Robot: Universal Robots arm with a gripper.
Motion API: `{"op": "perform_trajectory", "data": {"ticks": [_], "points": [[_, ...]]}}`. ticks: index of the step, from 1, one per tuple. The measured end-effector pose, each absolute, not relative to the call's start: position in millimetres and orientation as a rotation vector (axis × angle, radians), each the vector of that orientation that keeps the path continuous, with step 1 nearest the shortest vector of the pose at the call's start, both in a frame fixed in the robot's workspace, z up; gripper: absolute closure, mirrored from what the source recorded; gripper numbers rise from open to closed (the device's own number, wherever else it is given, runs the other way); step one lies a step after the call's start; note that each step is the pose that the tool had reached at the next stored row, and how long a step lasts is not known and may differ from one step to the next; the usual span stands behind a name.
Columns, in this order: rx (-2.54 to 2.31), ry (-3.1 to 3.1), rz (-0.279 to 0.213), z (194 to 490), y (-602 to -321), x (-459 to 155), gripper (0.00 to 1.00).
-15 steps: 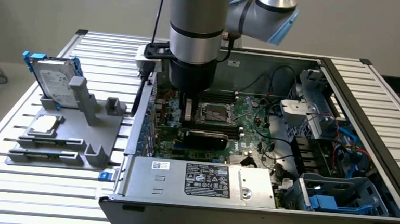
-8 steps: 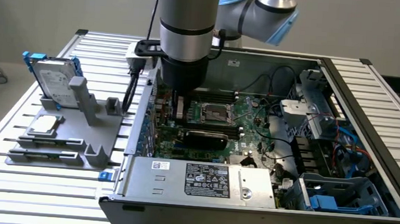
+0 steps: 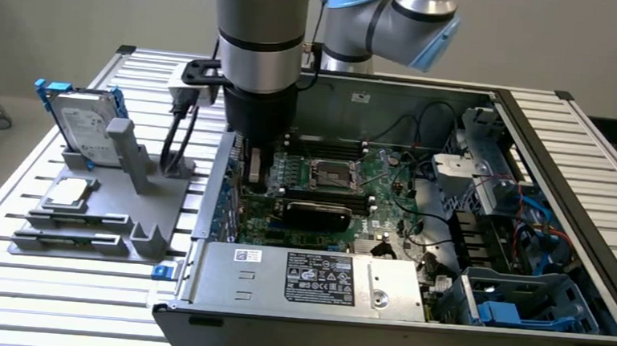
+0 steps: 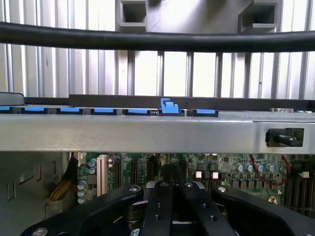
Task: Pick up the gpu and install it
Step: 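Press down on the gpu until it lock into place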
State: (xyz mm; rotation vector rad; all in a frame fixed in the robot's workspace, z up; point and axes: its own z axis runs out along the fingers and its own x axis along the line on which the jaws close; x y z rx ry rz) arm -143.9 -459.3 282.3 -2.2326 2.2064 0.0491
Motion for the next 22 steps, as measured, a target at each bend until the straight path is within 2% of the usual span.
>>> {"op": "perform_trajectory", "data": {"ticks": [13, 22], "points": [[-2.243, 2.217, 0.074, 303, -471, -145, 0.89], [-2.251, 2.225, 0.092, 303, -473, -145, 0.89]]}}
